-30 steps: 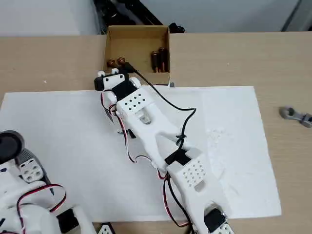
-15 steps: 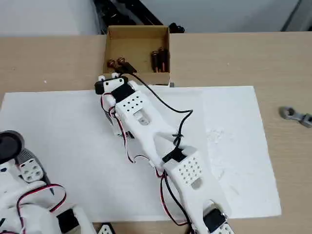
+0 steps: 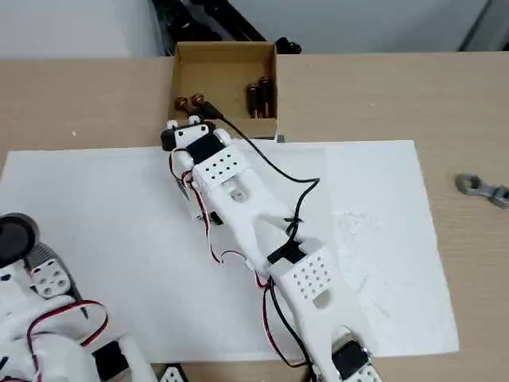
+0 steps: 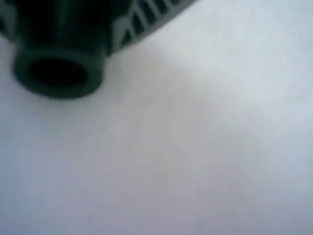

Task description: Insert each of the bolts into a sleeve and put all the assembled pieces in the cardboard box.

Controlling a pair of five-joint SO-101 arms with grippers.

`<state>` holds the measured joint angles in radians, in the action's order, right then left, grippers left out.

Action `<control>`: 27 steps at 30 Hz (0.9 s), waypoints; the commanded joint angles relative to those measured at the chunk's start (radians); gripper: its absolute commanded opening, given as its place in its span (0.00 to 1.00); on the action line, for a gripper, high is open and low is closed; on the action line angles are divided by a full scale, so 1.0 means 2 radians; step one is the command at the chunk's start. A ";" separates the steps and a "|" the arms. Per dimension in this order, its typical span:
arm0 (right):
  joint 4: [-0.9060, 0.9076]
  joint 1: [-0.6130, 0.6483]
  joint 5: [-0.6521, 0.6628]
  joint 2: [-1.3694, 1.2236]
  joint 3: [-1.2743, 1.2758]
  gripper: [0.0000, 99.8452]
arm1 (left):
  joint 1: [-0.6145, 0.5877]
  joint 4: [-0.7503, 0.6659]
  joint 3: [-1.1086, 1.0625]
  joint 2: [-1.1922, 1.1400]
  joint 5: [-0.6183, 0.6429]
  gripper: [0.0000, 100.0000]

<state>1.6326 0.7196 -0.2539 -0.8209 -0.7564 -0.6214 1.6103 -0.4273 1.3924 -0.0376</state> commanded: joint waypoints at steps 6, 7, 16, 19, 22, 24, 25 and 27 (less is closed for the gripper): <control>0.005 0.007 -0.001 0.016 -0.017 0.02 | -0.002 -0.003 0.003 0.002 -0.004 0.01; 0.005 0.007 -0.001 0.028 -0.017 0.02 | -0.002 -0.003 0.002 0.002 -0.004 0.01; 0.020 0.007 -0.001 0.195 -0.017 0.02 | 0.001 -0.032 -0.031 0.002 0.001 0.01; 0.020 0.007 -0.001 0.267 -0.017 0.02 | 0.001 -0.051 -0.039 0.001 0.000 0.01; 0.021 0.006 -0.001 0.339 -0.015 0.01 | 0.002 -0.074 -0.059 0.001 -0.002 0.01; 0.021 0.005 -0.001 0.384 -0.014 0.01 | 0.002 -0.093 -0.079 0.001 -0.002 0.01; 0.021 0.005 0.000 0.405 -0.014 0.01 | 0.002 -0.101 -0.089 0.001 -0.001 0.01; 0.022 0.005 0.000 0.445 -0.014 0.01 | 0.002 -0.121 -0.108 0.001 0.000 0.01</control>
<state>1.6709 0.7334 -0.2555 -0.0875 -0.7549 -0.6214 1.4400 -0.6160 1.3909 -0.0361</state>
